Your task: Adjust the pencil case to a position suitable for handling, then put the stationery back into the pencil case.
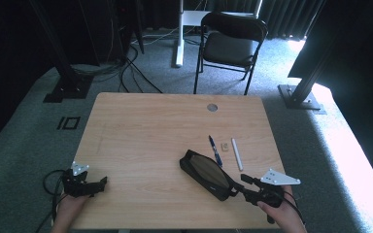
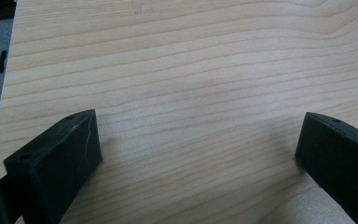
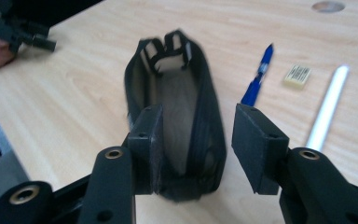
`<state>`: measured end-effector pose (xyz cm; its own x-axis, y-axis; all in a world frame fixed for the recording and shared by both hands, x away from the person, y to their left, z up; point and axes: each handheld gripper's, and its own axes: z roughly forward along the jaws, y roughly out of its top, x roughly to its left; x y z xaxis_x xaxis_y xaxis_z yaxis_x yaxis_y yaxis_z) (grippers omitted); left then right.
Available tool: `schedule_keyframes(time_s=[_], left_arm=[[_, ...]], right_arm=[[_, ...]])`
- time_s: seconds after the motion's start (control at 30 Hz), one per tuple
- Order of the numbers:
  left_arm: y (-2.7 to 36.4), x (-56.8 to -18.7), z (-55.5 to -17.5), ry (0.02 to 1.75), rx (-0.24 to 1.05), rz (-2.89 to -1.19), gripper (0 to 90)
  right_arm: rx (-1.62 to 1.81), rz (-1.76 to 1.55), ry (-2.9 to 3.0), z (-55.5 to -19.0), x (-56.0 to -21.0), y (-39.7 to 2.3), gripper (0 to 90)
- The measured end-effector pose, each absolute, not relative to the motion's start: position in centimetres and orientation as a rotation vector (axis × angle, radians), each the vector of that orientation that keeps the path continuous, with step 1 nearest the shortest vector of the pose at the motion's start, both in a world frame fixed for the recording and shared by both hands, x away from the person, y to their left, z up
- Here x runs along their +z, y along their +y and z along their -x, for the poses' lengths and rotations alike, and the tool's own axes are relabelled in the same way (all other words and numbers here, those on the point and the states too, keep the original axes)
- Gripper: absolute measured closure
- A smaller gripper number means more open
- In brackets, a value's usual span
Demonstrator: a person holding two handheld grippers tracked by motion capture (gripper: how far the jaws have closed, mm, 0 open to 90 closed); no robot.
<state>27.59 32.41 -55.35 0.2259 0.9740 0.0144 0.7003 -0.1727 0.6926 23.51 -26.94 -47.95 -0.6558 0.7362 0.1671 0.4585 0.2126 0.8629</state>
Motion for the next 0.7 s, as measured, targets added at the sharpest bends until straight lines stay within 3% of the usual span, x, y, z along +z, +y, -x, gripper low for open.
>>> schedule_keyframes(time_s=[0.7], left_arm=[[32.4,-55.3,-27.6,1.535,0.634,-1.946,0.4]], right_arm=[[1.277,-1.277,1.968,-29.8,-48.6,-28.4,41.2]])
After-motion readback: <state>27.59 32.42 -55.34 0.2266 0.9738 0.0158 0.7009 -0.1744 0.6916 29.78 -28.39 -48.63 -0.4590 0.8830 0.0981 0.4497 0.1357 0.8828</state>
